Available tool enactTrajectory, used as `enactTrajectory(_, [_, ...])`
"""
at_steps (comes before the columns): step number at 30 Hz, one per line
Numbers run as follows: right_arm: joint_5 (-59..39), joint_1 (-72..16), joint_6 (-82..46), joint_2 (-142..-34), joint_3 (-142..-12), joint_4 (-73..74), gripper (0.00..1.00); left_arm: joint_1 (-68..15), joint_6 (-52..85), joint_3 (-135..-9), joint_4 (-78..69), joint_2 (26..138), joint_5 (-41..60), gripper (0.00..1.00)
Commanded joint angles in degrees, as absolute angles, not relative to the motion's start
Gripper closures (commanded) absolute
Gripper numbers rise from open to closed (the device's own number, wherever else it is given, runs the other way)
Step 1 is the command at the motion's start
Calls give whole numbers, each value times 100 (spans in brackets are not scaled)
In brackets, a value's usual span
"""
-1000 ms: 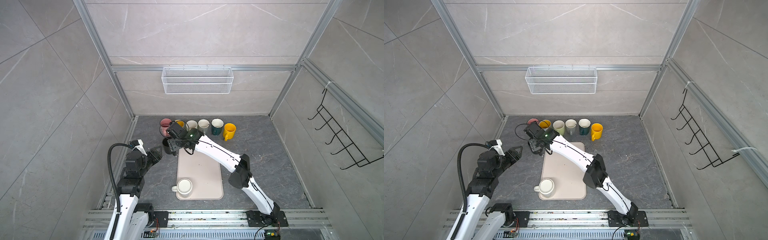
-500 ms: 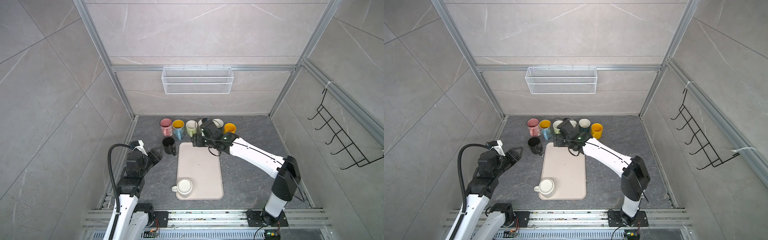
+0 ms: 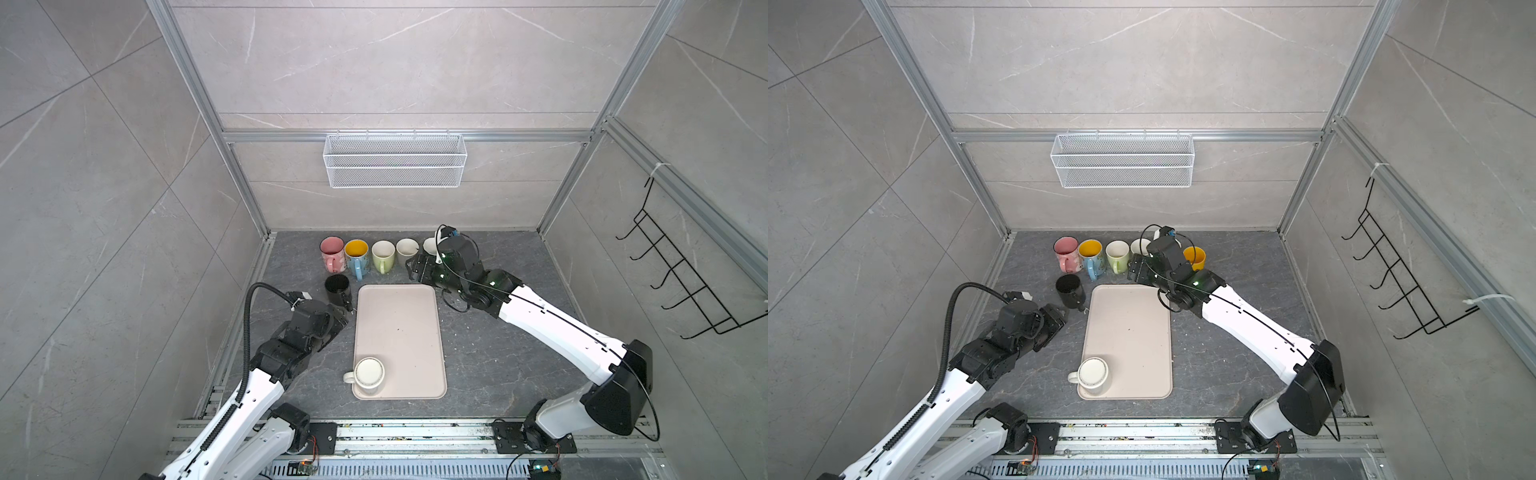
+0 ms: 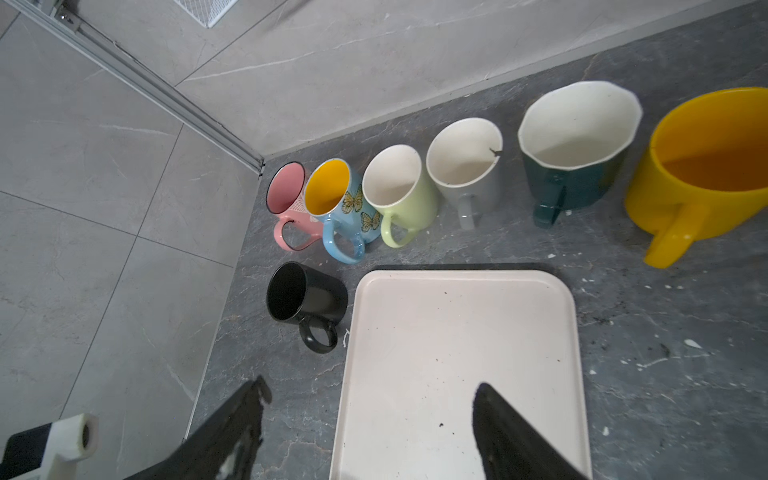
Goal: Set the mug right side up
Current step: 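Withdraw the right gripper while the left gripper moves over the white mug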
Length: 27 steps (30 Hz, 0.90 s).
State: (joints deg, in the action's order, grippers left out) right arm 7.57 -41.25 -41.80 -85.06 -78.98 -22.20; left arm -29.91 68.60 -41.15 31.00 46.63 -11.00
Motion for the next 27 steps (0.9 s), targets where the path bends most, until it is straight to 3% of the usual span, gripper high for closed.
enactTrajectory(1, [974,-4062,-4239,-8407,-7620,-2247,19,-3439,8581,-4266,3776,4719,-2092,41])
enactTrajectory(11, [874,-3974,-4164,-8327,-7292,-2121,18,-4394,11429,-4462,4871,5449,-2358,39])
enactTrajectory(27, [633,-3903,-4150,-8565,-7252,-2006,18,-4761,12427,-4514,5633,5674,-1780,34])
